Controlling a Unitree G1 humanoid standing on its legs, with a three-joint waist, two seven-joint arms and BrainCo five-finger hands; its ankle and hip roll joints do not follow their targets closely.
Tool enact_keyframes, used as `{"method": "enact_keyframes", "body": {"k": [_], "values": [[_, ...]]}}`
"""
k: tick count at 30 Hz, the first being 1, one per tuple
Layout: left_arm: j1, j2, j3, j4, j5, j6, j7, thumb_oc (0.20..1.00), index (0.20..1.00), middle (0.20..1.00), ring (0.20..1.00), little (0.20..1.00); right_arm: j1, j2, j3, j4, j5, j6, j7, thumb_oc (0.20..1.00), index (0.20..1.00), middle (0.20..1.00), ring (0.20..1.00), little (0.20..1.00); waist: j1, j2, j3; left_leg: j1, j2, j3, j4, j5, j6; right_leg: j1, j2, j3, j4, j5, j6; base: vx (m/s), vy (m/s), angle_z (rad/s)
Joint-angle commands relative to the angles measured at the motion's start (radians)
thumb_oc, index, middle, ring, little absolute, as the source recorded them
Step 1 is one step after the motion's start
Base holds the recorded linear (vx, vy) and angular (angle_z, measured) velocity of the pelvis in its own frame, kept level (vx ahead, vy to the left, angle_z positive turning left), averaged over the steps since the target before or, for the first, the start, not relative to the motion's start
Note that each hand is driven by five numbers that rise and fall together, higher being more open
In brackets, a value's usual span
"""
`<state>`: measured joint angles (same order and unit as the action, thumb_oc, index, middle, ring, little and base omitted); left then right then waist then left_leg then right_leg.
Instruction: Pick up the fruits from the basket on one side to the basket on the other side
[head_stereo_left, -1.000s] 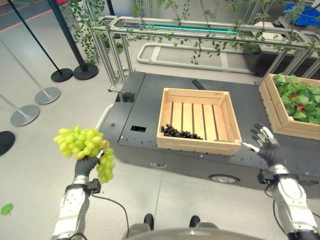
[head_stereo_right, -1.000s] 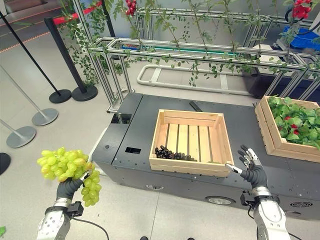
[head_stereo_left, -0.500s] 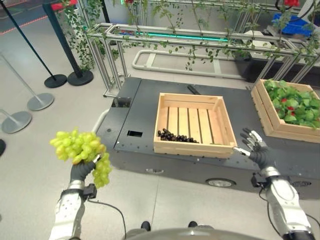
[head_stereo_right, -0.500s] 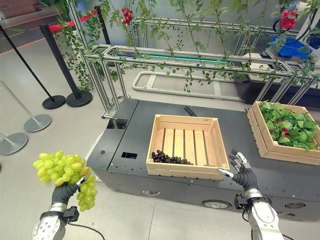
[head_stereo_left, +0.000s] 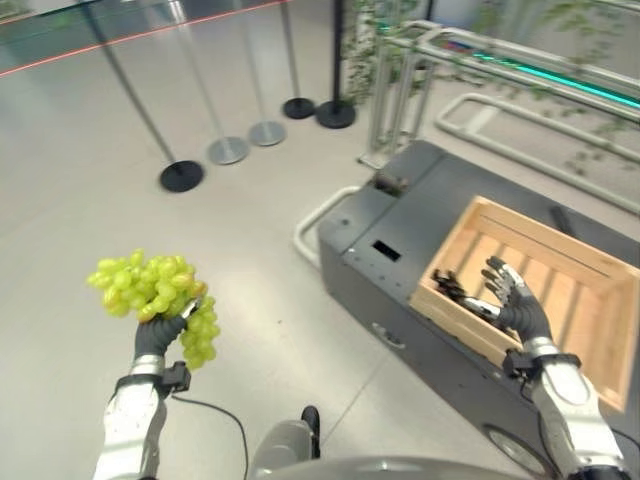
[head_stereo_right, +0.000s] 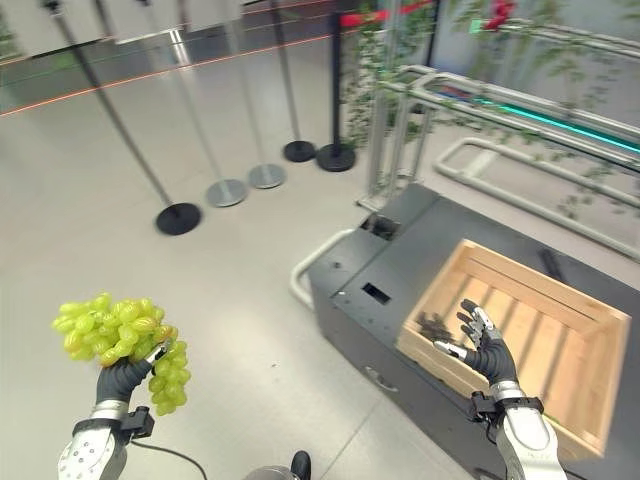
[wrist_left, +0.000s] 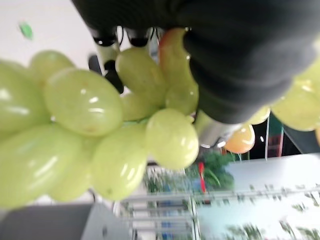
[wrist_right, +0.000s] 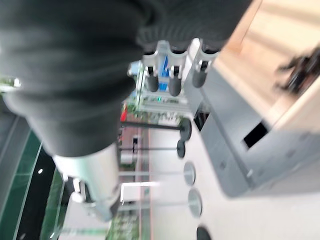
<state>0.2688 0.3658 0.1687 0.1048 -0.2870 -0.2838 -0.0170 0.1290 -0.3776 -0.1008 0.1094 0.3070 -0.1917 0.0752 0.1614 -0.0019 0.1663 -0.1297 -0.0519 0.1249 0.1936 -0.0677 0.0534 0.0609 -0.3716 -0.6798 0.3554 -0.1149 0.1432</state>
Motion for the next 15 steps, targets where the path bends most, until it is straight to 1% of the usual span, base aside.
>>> {"method": "enact_keyframes", "body": {"k": [1, 2, 3, 4, 5, 6, 7, 8, 9, 10, 11, 12, 14, 15], "values": [[-0.046, 0.092, 0.052, -0.098, 0.019, -0.083, 0.017, 0.200, 0.200, 0.200, 0.200, 0.200, -0.071, 0.003, 0.010, -0.013, 0.031, -0.065, -0.034, 1.000, 1.000, 1.000, 1.000, 1.000, 0.015, -0.023, -0.027, 0.054, -0.005, -0.064, 0.010, -0.119, -0.015, -0.086, -0.075, 0.112, 0.011, 0.203, 0.077, 0.04, 0.274, 0.56], [-0.043, 0.095, 0.045, -0.111, 0.020, -0.083, 0.015, 0.200, 0.200, 0.200, 0.200, 0.200, -0.073, 0.007, 0.013, -0.012, 0.028, -0.067, -0.038, 1.000, 1.000, 1.000, 1.000, 1.000, 0.012, -0.020, -0.028, 0.059, -0.017, -0.074, -0.011, -0.089, -0.003, -0.110, -0.077, 0.134, 0.030, 0.218, 0.056, -0.01, 0.126, 0.46], [-0.050, 0.098, 0.036, -0.114, 0.023, -0.085, 0.017, 0.200, 0.200, 0.200, 0.200, 0.200, -0.073, 0.008, 0.014, -0.015, 0.018, -0.068, -0.041, 1.000, 1.000, 1.000, 1.000, 1.000, 0.005, -0.015, -0.031, 0.078, -0.023, -0.096, -0.034, -0.084, 0.000, -0.138, -0.047, 0.196, 0.027, 0.203, 0.048, 0.05, 0.152, 0.50], [-0.063, 0.101, 0.023, -0.116, 0.019, -0.085, 0.017, 0.200, 0.200, 0.200, 0.200, 0.200, -0.072, 0.004, 0.017, -0.009, 0.013, -0.067, -0.041, 1.000, 1.000, 1.000, 1.000, 1.000, -0.010, -0.012, -0.037, 0.097, -0.030, -0.128, -0.056, -0.077, -0.002, -0.168, -0.006, 0.258, -0.001, 0.183, 0.040, 0.13, 0.070, 0.48], [-0.071, 0.102, 0.015, -0.118, 0.016, -0.084, 0.014, 0.200, 0.200, 0.200, 0.200, 0.200, -0.072, 0.005, 0.016, -0.004, 0.018, -0.066, -0.041, 1.000, 1.000, 1.000, 1.000, 1.000, -0.018, -0.009, -0.040, 0.109, -0.034, -0.154, -0.072, -0.066, -0.008, -0.192, 0.020, 0.295, -0.045, 0.178, 0.034, 0.17, 0.011, 0.37], [-0.076, 0.108, 0.012, -0.130, 0.020, -0.086, 0.011, 0.200, 0.200, 0.200, 0.200, 0.200, -0.069, 0.002, 0.013, 0.000, 0.024, -0.067, -0.039, 1.000, 1.000, 1.000, 1.000, 1.000, -0.024, -0.008, -0.034, 0.121, -0.040, -0.183, -0.068, -0.069, -0.018, -0.205, 0.027, 0.321, -0.094, 0.173, 0.035, 0.16, -0.057, 0.47], [-0.073, 0.112, 0.011, -0.146, 0.021, -0.088, 0.003, 0.200, 0.200, 0.200, 0.200, 0.200, -0.064, -0.004, 0.011, -0.001, 0.021, -0.069, -0.038, 1.000, 1.000, 1.000, 1.000, 1.000, -0.032, -0.007, -0.026, 0.126, -0.046, -0.215, -0.059, -0.075, -0.024, -0.213, 0.025, 0.342, -0.143, 0.191, 0.040, 0.17, -0.098, 0.59], [-0.074, 0.115, 0.011, -0.155, 0.024, -0.089, -0.003, 0.200, 0.200, 0.200, 0.200, 0.200, -0.063, -0.010, 0.008, 0.002, 0.016, -0.069, -0.040, 1.000, 1.000, 1.000, 1.000, 1.000, -0.041, -0.006, -0.024, 0.131, -0.050, -0.243, -0.050, -0.084, -0.026, -0.222, 0.033, 0.370, -0.200, 0.196, 0.043, 0.10, -0.073, 0.96], [-0.074, 0.115, 0.011, -0.155, 0.024, -0.089, -0.003, 0.200, 0.200, 0.200, 0.200, 0.200, -0.064, -0.010, 0.007, 0.002, 0.016, -0.069, -0.040, 1.000, 1.000, 1.000, 1.000, 1.000, -0.044, -0.007, -0.025, 0.128, -0.052, -0.245, -0.051, -0.080, -0.025, -0.221, 0.032, 0.368, -0.207, 0.202, 0.043, 0.14, -0.061, 1.02], [-0.082, 0.117, 0.003, -0.157, 0.024, -0.092, -0.008, 0.200, 0.200, 0.200, 0.200, 0.200, -0.067, -0.010, 0.002, 0.013, 0.019, -0.071, -0.044, 1.000, 1.000, 1.000, 1.000, 1.000, -0.063, -0.006, -0.021, 0.139, -0.058, -0.278, -0.041, -0.093, -0.021, -0.242, 0.064, 0.440, -0.248, 0.193, 0.045, 0.19, -0.042, 0.98], [-0.090, 0.112, -0.005, -0.153, 0.012, -0.091, -0.017, 0.200, 0.200, 0.200, 0.200, 0.200, -0.069, -0.013, -0.007, 0.019, 0.039, -0.072, -0.040, 1.000, 1.000, 1.000, 1.000, 1.000, -0.088, -0.018, -0.016, 0.151, -0.081, -0.331, -0.027, -0.101, -0.015, -0.262, 0.103, 0.544, -0.286, 0.218, 0.057, 0.28, -0.086, 0.73], [-0.099, 0.105, -0.010, -0.147, 0.004, -0.089, -0.023, 0.200, 0.200, 0.200, 0.200, 0.200, -0.066, -0.008, -0.011, 0.023, 0.056, -0.076, -0.030, 1.000, 1.000, 1.000, 1.000, 1.000, -0.100, -0.021, -0.013, 0.158, -0.088, -0.365, -0.015, -0.113, -0.010, -0.268, 0.131, 0.604, -0.298, 0.222, 0.058, 0.23, -0.083, 1.04], [-0.102, 0.098, -0.014, -0.136, -0.007, -0.087, -0.029, 0.200, 0.200, 0.200, 0.200, 0.200, -0.051, -0.011, -0.007, 0.025, 0.069, -0.074, -0.008, 1.000, 1.000, 1.000, 1.000, 1.000, -0.114, -0.043, -0.010, 0.163, -0.111, -0.409, -0.010, -0.111, -0.007, -0.278, 0.152, 0.656, -0.312, 0.245, 0.064, 0.16, -0.108, 1.30], [-0.109, 0.095, -0.019, -0.126, -0.013, -0.088, -0.032, 0.200, 0.200, 0.200, 0.200, 0.200, -0.042, -0.010, -0.005, 0.021, 0.075, -0.074, 0.003, 1.000, 1.000, 1.000, 1.000, 1.000, -0.122, -0.051, -0.008, 0.165, -0.120, -0.437, -0.001, -0.115, -0.005, -0.277, 0.168, 0.689, -0.314, 0.246, 0.065, 0.17, -0.155, 1.40]]}}
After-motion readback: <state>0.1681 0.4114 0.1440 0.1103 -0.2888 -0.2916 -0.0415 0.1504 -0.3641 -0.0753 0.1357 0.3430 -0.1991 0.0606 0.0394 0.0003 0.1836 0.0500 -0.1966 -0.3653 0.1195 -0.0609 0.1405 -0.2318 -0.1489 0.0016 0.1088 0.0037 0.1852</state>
